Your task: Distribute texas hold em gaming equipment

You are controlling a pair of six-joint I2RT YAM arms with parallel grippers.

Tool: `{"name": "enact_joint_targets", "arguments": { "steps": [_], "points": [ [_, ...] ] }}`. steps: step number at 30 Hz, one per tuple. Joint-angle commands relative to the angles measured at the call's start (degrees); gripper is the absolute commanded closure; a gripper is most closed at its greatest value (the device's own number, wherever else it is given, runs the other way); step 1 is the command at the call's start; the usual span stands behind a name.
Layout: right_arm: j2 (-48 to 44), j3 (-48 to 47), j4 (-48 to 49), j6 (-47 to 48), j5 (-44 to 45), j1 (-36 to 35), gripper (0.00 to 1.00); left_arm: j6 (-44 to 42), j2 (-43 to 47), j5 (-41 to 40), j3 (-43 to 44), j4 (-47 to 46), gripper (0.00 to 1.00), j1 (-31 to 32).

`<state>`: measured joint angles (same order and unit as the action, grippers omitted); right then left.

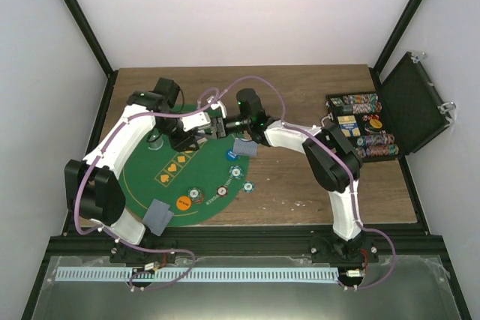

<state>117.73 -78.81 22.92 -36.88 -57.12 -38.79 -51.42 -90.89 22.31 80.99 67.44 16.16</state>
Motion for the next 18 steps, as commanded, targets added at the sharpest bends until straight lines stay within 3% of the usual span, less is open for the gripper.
{"name": "enact_joint_targets", "arguments": {
  "steps": [1, 10, 15, 18],
  "points": [
    [-3.14, 1.65, -5.82, 4.52, 7.43, 2.04, 0.55, -0.7, 0.73, 1.5, 0.54, 0.76, 0.52, -0.25],
    [-4.3, 1.92, -8.2, 6.48, 7.44, 2.93, 0.58, -0.78, 1.06, 1.22, 0.24, 0.75, 0.52, -0.26],
    [-0.16, -4.04, -7.12, 6.03, -8.43, 3.1, 0.45, -0.8, 0.86, 1.29, 0.22, 0.62, 0.52, -0.28],
    [1.05, -4.34, -2.31, 2.0, -11.41, 2.93, 0.4, -0.55, 0.59, 0.72, 0.41, 0.27, 0.52, -0.24]
  ]
}}
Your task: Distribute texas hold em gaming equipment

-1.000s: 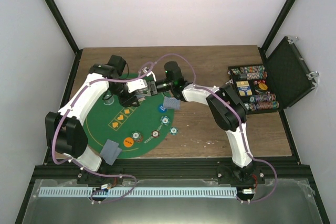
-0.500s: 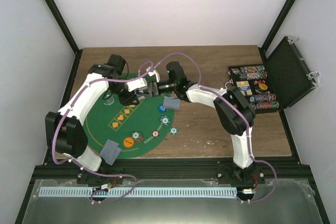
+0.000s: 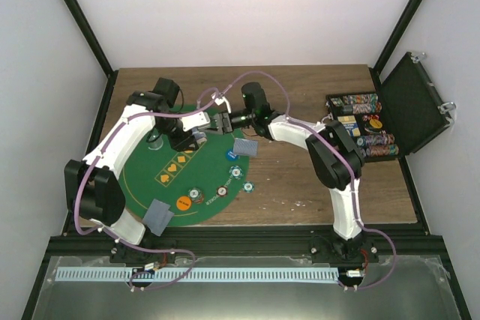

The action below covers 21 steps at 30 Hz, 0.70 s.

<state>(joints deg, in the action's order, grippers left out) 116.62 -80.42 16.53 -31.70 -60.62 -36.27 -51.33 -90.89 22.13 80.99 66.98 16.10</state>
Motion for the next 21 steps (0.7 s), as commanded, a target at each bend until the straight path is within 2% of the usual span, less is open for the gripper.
{"name": "enact_joint_targets", "arguments": {
  "steps": [1, 4, 13, 14, 18, 21],
  "points": [
    [2.39, -2.45, 6.33, -5.07, -8.39, 0.35, 0.39, -0.51, 0.57, 0.73, 0.45, 0.58, 0.52, -0.19],
    [4.01, -3.41, 8.82, -8.5, -8.23, -0.2, 0.38, -0.38, 0.46, 0.66, 0.48, 0.31, 0.52, -0.19],
    [8.21, -7.47, 9.55, -10.96, -8.97, -2.96, 0.41, -0.51, -0.05, 1.13, 0.78, 0.39, 0.51, -0.1],
    [8.34, -7.73, 9.88, -11.29, -9.21, -3.08, 0.44, -0.5, -0.05, 1.16, 0.73, 0.43, 0.51, -0.06],
    [8.47, -7.56, 10.9, -12.47, -10.1, -3.19, 0.7, -0.48, -0.34, 0.43, 0.58, 0.17, 0.51, 0.01],
    [8.16, -7.12, 10.25, -12.02, -10.68, -3.2, 0.85, -0.6, -0.21, -0.22, 0.49, -0.41, 0.49, 0.04]
  ]
}}
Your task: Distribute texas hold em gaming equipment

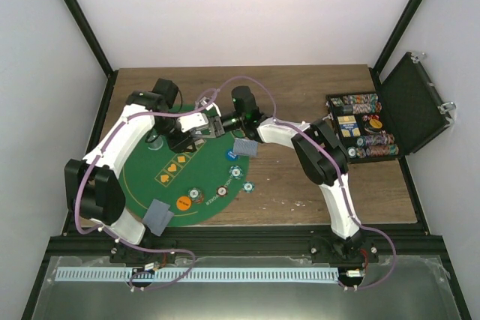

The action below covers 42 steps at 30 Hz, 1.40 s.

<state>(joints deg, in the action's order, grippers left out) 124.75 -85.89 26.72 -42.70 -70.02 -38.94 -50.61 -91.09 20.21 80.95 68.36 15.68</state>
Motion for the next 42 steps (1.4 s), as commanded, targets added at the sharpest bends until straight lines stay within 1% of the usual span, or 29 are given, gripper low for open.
{"name": "enact_joint_targets", "arguments": {
  "steps": [1, 3, 4, 6, 11, 14, 16, 19, 24, 27, 30, 32, 35, 40, 42],
  "points": [
    [-0.21, -1.44, -0.11, -0.79, -1.52, -0.53, 0.9, -1.31, 0.03, 1.4, 0.58, -1.93, 0.48, 0.43],
    [-0.78, -0.86, -0.54, -0.27, -1.65, -0.55, 0.97, -1.26, 0.0, 0.97, 0.77, -2.16, 0.44, 0.4],
    [-1.27, -0.56, -1.0, 0.31, -1.64, -0.47, 0.99, -1.22, 0.02, 0.85, 0.83, -2.17, 0.4, 0.4],
    [-2.24, -0.32, -3.03, 2.62, -1.19, -0.31, 0.99, -1.28, 0.12, 0.91, 1.0, -1.98, 0.3, 0.37],
    [-4.69, 0.53, -7.83, 6.71, -0.47, 1.12, 0.99, -2.23, 0.95, 1.69, 1.81, -1.06, 0.11, -1.54],
    [-6.61, 1.97, -8.82, 8.47, 0.24, 2.34, 0.99, -2.8, 1.15, 5.21, 3.87, 1.09, 0.04, -3.87],
    [-7.4, 2.29, -11.01, 10.76, 1.0, 3.0, 0.99, -3.69, 1.37, 9.47, 6.1, 4.18, 0.01, -5.08],
    [-8.65, 2.18, -15.09, 14.91, 2.23, 3.89, 0.99, -6.34, 1.75, 14.58, 9.05, 8.93, 0.0, -5.86],
    [-11.41, 1.89, -23.23, 23.18, 5.15, 5.01, 0.99, -5.46, 2.31, 18.26, 11.65, 10.54, 0.01, -7.17],
    [-14.1, 2.06, -27.73, 29.05, 6.41, 5.83, 0.99, -4.12, 2.15, 18.82, 12.75, 10.12, 0.07, -7.66],
    [-17.24, 2.32, -33.44, 39.34, 6.56, 5.73, 0.99, -4.32, 1.62, 19.94, 13.49, 10.47, 0.15, -7.63],
    [-19.77, 3.46, -35.15, 44.0, 6.01, 5.58, 0.99, -4.32, 0.82, 21.72, 13.95, 10.96, 0.21, -7.42],
    [-22.83, 4.63, -37.71, 49.53, 8.41, 4.67, 0.99, -4.1, -0.71, 23.8, 14.61, 12.21, 0.22, -6.28],
    [-24.38, 4.24, -41.04, 54.91, 11.25, 2.69, 0.99, -5.04, -1.37, 24.24, 13.83, 12.81, 0.22, -2.62],
    [-24.99, 4.44, -41.05, 55.61, 11.64, 2.06, 0.99, -5.67, -1.33, 24.52, 12.98, 12.97, 0.29, -2.18]
  ]
}}
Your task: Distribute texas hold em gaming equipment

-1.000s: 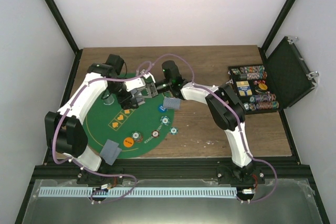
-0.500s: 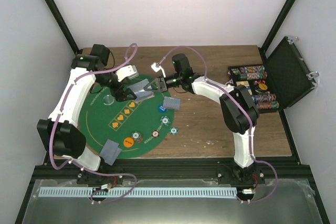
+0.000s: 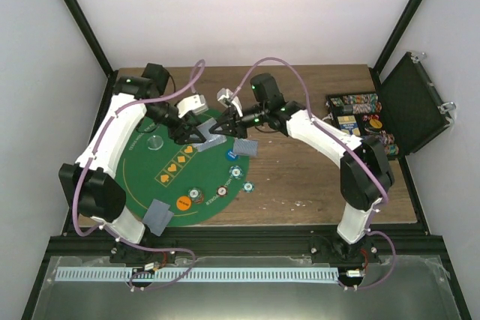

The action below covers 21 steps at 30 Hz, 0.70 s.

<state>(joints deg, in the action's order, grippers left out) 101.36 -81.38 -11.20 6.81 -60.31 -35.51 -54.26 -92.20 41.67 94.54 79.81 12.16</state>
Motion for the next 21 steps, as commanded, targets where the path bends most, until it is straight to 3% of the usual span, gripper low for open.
{"name": "enact_joint_targets", "arguments": {
  "steps": [1, 4, 9, 12, 15, 19, 20, 21],
  "points": [
    [-1.99, 0.07, -2.96, 6.33, 2.18, -1.52, 0.99, -2.21, -0.3, 2.88, -1.04, 1.54, 0.34, 1.44],
    [-3.26, 0.87, -1.4, 6.46, 2.46, -1.75, 0.99, -3.22, -0.64, 2.95, -2.4, 2.46, 0.54, 1.76],
    [-4.39, 1.98, 0.8, 6.55, 2.92, -1.93, 0.99, -4.27, -0.96, 4.05, -3.85, 3.11, 0.64, 2.5],
    [-4.63, 2.22, 1.55, 6.34, 3.08, -1.93, 0.99, -4.34, -0.8, 4.83, -4.0, 2.84, 0.87, 2.74],
    [-5.47, 3.31, 3.21, 5.75, 3.27, -1.98, 0.99, -4.89, -0.53, 5.1, -4.28, 2.89, 1.0, 2.78],
    [-6.13, 4.15, 4.18, 4.83, 3.21, -1.82, 0.98, -4.45, -0.07, 5.28, -4.67, 2.34, 1.0, 2.95],
    [-6.17, 4.25, 4.27, 4.23, 2.89, -1.65, 0.88, -3.97, 0.35, 5.02, -4.79, 1.68, 1.0, 2.95],
    [-6.18, 4.36, 4.37, 3.26, 2.24, -1.36, 0.72, -3.51, 0.75, 4.86, -5.1, 1.05, 1.0, 2.95]
  ]
}}
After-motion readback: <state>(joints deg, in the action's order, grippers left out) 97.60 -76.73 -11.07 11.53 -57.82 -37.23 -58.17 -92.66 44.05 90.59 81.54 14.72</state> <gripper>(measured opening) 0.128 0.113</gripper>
